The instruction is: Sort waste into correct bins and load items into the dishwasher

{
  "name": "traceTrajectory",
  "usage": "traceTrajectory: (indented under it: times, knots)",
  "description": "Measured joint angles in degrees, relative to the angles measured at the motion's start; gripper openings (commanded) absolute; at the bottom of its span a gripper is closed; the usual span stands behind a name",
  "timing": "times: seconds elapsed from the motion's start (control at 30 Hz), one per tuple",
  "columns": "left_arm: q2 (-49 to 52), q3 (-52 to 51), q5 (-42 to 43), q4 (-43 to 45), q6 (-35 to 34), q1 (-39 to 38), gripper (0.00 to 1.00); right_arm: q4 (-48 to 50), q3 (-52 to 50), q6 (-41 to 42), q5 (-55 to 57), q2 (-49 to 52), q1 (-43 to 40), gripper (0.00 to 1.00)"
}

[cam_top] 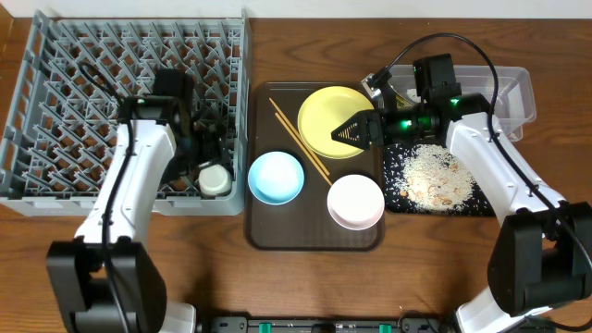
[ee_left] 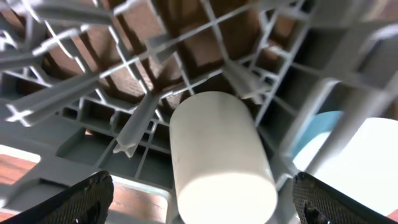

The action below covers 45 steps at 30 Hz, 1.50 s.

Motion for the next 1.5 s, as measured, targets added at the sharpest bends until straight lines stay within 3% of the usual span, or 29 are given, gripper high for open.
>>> traceTrajectory:
  times: [0.2, 0.37, 0.57, 0.8, 1.07, 1.5]
  knots:
    - [-8.3, 5.1, 2.1, -0.8, 0.2, 0.0, 0.93, -1.2, 0.2, 1.3, 3.0, 0.0, 0.2, 0.85]
    - [-19.0, 6.1, 2.8, -1.1, 0.2, 0.0, 0.94, -9.2, 6.6, 2.2, 11.8, 0.0, 3.5, 0.85]
    - [-25.9, 6.3, 2.8, -3.2, 0.2, 0.0, 0.95, -11.4, 16.8, 5.1, 26.6, 0.0, 14.1, 0.75]
    - [-25.8, 6.2, 2.4, -4.4, 0.2, 0.0, 0.98, -11.6, 17.2, 13.3, 41.9, 0.3, 25.3, 0.63]
    - [-23.5, 5.8, 0.8, -4.4, 0.2, 0.0, 0.98, -11.7, 17.2, 18.7, 50.0, 5.3, 30.6, 0.48]
    - [-20.7, 5.6, 0.6, -5.2, -2.6, -3.3, 0.98, -12.2, 17.2, 21.0, 51.3, 9.8, 29.7, 0.47]
